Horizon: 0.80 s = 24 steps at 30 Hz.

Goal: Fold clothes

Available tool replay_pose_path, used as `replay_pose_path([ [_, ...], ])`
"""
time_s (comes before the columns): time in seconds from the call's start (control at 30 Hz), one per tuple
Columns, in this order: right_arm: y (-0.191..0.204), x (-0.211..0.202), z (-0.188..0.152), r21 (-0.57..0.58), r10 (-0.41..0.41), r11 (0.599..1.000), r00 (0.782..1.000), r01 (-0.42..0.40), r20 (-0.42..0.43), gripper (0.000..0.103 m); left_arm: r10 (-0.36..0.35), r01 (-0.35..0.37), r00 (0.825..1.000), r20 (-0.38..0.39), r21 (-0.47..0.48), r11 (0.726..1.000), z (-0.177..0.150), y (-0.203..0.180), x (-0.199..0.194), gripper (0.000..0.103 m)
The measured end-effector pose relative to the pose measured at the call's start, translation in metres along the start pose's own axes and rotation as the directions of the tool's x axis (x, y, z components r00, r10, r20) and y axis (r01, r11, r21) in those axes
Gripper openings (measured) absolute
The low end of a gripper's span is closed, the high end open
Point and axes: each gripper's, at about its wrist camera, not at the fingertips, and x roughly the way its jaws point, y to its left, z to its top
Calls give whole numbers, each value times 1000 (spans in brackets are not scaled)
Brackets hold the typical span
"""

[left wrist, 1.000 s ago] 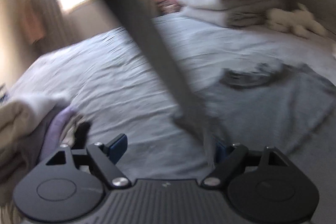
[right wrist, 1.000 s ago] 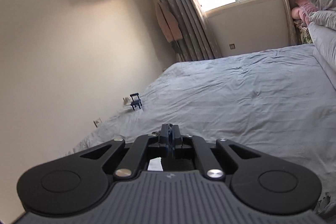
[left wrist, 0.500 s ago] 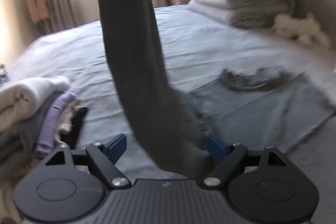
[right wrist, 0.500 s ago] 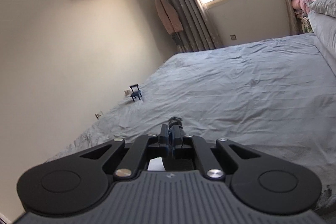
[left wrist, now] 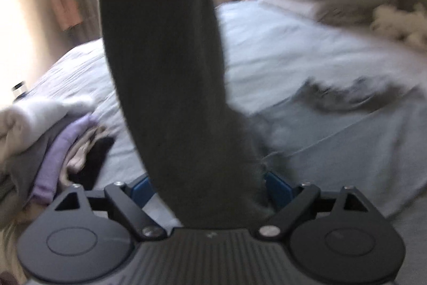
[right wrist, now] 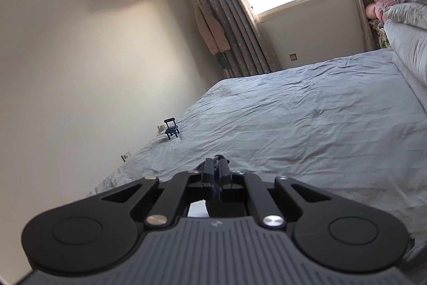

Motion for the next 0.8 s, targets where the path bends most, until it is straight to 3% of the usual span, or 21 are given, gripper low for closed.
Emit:
replay_pose_path([
  [0.13,8,-9,-4,-45,5,999,1000,-4,13,5,73,-73,997,0,10,997,-2,7,10,90],
  [0.3,8,-14,-5,-79,-3,997,1000,5,22,5,63,-65,998,-31,-66,996,2,19,12,89],
  [0.6,-31,-58,-21,-47,-124,991,991,126,47,5,131,-130,991,11,-74,989,2,13,-12,89],
  [0.7,-54,-94,-34,-18,-181,983,981,182,66,5,85,-84,992,94,-10,996,2,1,-33,89],
  [0.8,-89,-134,-52,33,-249,968,966,247,75,5,43,-62,991,129,142,988,-4,-19,-41,89],
])
